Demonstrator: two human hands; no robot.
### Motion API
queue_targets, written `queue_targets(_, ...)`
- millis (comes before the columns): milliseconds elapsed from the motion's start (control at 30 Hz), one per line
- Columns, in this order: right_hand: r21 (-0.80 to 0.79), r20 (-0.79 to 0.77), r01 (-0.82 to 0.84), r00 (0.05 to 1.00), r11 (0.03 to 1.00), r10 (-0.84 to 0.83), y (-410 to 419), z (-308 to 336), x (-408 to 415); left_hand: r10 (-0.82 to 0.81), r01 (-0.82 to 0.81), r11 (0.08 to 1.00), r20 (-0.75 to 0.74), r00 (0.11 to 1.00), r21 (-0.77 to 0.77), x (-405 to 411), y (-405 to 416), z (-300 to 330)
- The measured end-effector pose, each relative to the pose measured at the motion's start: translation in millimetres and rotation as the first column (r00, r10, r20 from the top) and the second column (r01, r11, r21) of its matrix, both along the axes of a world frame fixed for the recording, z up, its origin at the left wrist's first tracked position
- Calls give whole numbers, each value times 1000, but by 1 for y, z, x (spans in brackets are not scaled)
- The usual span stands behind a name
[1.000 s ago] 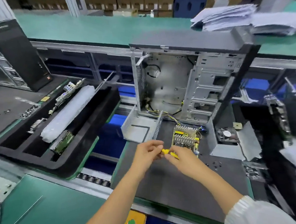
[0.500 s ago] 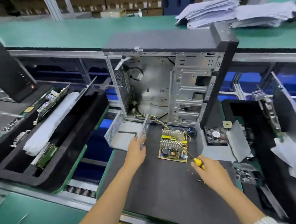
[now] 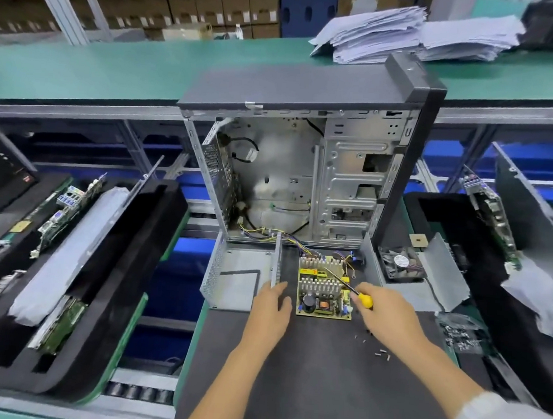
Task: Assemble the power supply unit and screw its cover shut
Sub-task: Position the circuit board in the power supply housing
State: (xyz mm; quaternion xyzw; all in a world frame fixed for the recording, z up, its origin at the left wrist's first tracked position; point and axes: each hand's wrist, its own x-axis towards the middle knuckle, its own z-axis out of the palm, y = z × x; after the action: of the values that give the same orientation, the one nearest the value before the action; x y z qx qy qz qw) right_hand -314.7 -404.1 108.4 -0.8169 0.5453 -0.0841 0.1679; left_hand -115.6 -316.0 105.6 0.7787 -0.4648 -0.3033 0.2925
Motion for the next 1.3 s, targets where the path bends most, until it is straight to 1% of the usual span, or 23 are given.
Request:
queue_targets(133,-71,-65,-139,989,988,135,-5,-4,18,-19,20,1000,43,999,-24,5,-1,7)
queue_targets(200,-83,-106,-184,979,980,175,-10,-5,35,-35,37,999,98,995,-14,13,0,11)
queue_targets(267,-44,-104,-184,978,982,179,-15,-5,49,-115,108,993,150,982,54,22,4,14)
queue_targets(367,35,-128,-183,974,982,186,-26,-3,57,-248,226,961,136,959,163,39,15,20)
queue_targets(467,74,-208,-192,957,979,204,-31,-3,56,-448,413,863,62,892,291,67,29,31)
queue_targets(533,79,-207,-184,958,980,197,-32,-2,56,-562,517,766,8,827,382,87,39,41)
queue_targets(567,68,-207,-185,959,980,195,-33,-1,56,-591,551,729,-31,806,406,96,43,46)
queue_targets(600,57,-211,-189,957,980,197,-33,-1,55,-586,565,725,-77,807,394,102,47,50)
queue_targets(633,48,-215,-195,956,980,201,-33,-1,55,-536,540,774,-112,837,330,107,50,54)
queue_targets(667,39,-215,-200,955,979,203,-33,0,54,-428,442,874,-114,897,203,112,51,56)
queue_targets(700,33,-202,-201,958,979,203,-32,0,53,-261,265,964,-101,960,34,116,50,56)
queue_targets(733,29,-173,-195,965,980,197,-31,1,52,-79,72,988,-51,996,-137,122,47,53)
queue_targets(767,30,-131,-183,974,983,186,-31,3,51,51,-42,964,27,998,-261,128,43,49)
queue_targets(800,31,-79,-172,982,985,174,-29,4,50,105,-65,950,116,988,-306,132,38,43)
queue_targets(833,29,-34,-167,985,985,168,-28,6,49,100,-47,955,170,980,-294,134,34,37)
queue_targets(867,27,-3,-172,985,985,172,-27,8,48,73,-28,970,179,981,-243,137,29,29)
queue_targets(933,24,24,-195,981,980,195,-24,11,45,61,-44,988,117,991,-145,141,23,17)
queue_targets(967,26,42,-206,978,978,205,-22,14,43,60,-48,991,94,994,-125,141,21,13)
queue_targets(1033,11,112,-225,968,974,223,-19,21,41,82,-69,990,104,991,-126,143,19,6)
queue_targets(1100,-20,150,-237,960,971,238,-19,32,41,98,-84,987,101,990,-136,143,16,5)
queue_targets(1300,-73,136,-252,956,965,260,-20,73,37,-47,55,993,76,996,-100,123,10,7)
